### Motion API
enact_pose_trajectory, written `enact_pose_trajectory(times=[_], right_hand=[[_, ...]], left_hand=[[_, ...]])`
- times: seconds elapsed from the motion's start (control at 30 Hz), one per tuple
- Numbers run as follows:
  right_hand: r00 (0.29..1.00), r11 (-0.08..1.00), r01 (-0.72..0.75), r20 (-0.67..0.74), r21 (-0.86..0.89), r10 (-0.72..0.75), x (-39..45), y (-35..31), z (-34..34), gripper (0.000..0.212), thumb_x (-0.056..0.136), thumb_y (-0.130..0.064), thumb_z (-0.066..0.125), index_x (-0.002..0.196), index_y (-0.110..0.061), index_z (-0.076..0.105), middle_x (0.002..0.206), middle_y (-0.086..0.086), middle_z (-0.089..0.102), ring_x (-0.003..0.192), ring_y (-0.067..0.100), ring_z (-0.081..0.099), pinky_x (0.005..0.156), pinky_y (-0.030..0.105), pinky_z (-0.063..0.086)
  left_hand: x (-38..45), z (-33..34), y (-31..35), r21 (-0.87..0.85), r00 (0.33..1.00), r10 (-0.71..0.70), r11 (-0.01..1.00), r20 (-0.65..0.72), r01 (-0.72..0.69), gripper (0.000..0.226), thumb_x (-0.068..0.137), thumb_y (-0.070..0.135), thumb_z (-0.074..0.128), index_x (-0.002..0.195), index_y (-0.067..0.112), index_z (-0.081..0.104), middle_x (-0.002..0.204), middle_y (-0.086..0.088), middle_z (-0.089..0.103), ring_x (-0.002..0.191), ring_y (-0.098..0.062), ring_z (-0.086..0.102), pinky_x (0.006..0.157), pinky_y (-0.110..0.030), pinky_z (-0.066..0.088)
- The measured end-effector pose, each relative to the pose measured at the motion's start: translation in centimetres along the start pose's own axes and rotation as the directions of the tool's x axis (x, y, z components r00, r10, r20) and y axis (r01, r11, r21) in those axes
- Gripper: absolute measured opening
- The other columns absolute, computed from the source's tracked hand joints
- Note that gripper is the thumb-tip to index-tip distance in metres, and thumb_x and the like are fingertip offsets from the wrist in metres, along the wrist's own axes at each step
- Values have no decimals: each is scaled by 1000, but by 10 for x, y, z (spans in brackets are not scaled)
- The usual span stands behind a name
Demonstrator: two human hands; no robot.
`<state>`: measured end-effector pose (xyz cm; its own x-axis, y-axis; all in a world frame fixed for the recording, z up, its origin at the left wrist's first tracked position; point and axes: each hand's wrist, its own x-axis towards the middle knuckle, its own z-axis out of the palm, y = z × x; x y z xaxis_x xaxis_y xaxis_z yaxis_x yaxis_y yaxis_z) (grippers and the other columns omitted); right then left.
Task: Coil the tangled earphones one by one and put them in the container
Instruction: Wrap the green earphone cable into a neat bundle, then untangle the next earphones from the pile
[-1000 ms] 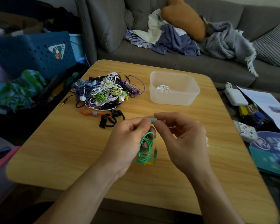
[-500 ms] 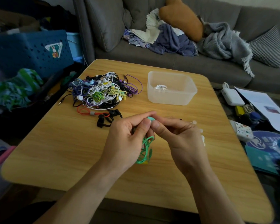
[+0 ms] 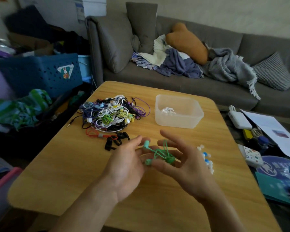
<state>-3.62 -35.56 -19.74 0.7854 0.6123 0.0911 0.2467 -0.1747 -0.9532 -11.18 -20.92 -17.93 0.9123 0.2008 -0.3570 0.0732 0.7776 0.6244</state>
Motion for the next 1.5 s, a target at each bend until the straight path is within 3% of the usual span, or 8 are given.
enact_pose_trajectory(times=[0.27,0.5,0.67,0.83,1.07,1.23,1.33,1.5], right_hand=[[963,982,-81,-240,173,121,5,2,5,20,91,-8,67,103,-21,74,94,6,76,81,21,75,69,35,60],[929,945,-96,-313,311,198,6,0,3,13,96,-9,60,102,-10,71,88,13,75,75,28,73,62,35,59],[894,931,-69,-392,359,218,15,-12,1,13,97,-7,57,101,-5,69,87,16,73,72,26,72,58,32,60],[863,993,-35,-498,110,86,63,-47,-26,13,99,-13,58,103,-11,69,86,7,73,74,20,74,63,32,61],[912,953,-286,-335,-101,238,181,-48,-47,20,99,-15,56,101,2,65,90,16,65,77,27,69,78,48,61],[912,718,-385,-123,-580,390,206,-44,-38,50,104,-43,35,125,-1,54,119,18,60,101,33,63,81,45,59],[962,454,-239,-147,-858,228,207,-46,-28,42,104,-33,36,114,1,59,116,21,60,99,36,60,75,34,44],[978,690,55,-101,-722,-184,200,-52,16,22,94,-14,54,105,-11,73,105,10,73,99,29,66,82,32,52]], left_hand=[[0,-8,-5,273,998,3,962,56,-19,41,83,-19,52,119,1,54,108,-23,70,95,-31,71,78,-34,60],[3,-17,-7,578,999,35,815,13,-36,52,73,-7,77,115,22,64,107,-11,71,104,-27,68,103,-43,48],[15,-20,-4,847,978,208,522,-12,-101,38,86,9,67,114,34,60,99,7,69,86,-15,69,84,-38,57],[36,-19,16,951,819,556,157,138,-266,14,93,15,58,102,21,67,83,11,64,72,-3,60,60,-18,48],[50,-14,42,905,766,558,61,319,-422,9,90,18,64,98,19,67,81,10,62,72,0,57,56,-8,41],[54,-25,54,933,767,563,-19,307,-359,14,92,22,60,103,18,66,86,11,59,65,-1,55,56,-7,39],[54,-31,60,946,794,534,-34,289,-322,16,95,25,56,107,20,64,92,11,59,74,-2,57,60,-10,43],[49,-36,64,955,823,495,-56,280,-291,14,96,26,55,105,20,64,89,11,60,76,-3,58,57,-11,42]])
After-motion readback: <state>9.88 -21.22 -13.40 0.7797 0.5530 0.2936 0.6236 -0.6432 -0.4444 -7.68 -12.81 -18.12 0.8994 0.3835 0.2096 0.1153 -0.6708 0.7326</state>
